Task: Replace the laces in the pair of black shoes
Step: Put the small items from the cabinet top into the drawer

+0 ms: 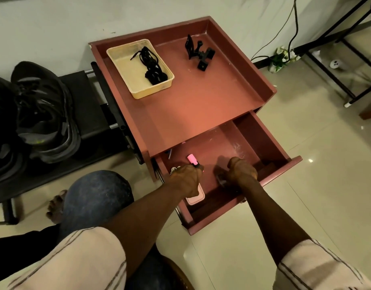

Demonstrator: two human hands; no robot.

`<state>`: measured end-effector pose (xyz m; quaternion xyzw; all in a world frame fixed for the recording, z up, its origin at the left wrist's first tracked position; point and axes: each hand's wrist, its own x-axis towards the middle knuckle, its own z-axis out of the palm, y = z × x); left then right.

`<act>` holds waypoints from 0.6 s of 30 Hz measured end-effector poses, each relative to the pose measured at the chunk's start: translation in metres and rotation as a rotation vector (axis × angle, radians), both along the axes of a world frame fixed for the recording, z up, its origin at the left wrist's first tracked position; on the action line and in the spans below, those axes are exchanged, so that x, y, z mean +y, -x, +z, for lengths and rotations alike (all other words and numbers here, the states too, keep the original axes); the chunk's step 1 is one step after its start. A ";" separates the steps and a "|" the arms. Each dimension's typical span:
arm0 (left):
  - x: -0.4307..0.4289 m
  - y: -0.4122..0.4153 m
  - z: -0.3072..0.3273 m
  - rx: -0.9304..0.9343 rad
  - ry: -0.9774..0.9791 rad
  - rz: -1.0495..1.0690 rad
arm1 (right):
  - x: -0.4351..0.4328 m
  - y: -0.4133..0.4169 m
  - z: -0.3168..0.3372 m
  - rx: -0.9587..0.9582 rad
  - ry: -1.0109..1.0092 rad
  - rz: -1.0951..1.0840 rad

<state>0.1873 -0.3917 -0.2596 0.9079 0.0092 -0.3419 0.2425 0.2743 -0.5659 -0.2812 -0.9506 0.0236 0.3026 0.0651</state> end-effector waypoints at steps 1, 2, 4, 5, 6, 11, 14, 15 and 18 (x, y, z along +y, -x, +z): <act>0.000 -0.002 0.002 -0.035 0.007 -0.004 | -0.004 0.000 0.005 -0.053 -0.092 -0.072; 0.002 -0.002 0.014 -0.092 0.004 -0.033 | -0.008 -0.001 0.011 -0.133 -0.176 -0.125; 0.013 -0.002 0.033 -0.219 0.067 -0.019 | -0.017 0.001 0.024 -0.295 -0.303 -0.190; 0.021 -0.001 0.040 -0.304 0.115 0.005 | -0.020 0.002 0.029 -0.349 -0.353 -0.217; 0.030 0.000 0.052 -0.388 0.135 0.032 | -0.021 0.002 0.035 -0.382 -0.396 -0.247; 0.094 -0.008 0.093 -0.762 0.046 0.061 | 0.011 -0.017 0.066 -0.534 -0.585 -0.238; 0.130 -0.022 0.099 -0.685 -0.107 0.025 | 0.047 -0.051 0.086 -0.582 -0.612 -0.175; 0.140 -0.028 0.098 -0.631 -0.176 -0.025 | 0.063 -0.066 0.092 -0.590 -0.601 -0.141; 0.155 -0.038 0.083 -0.507 -0.375 -0.184 | 0.105 -0.109 0.102 -0.590 -0.522 -0.041</act>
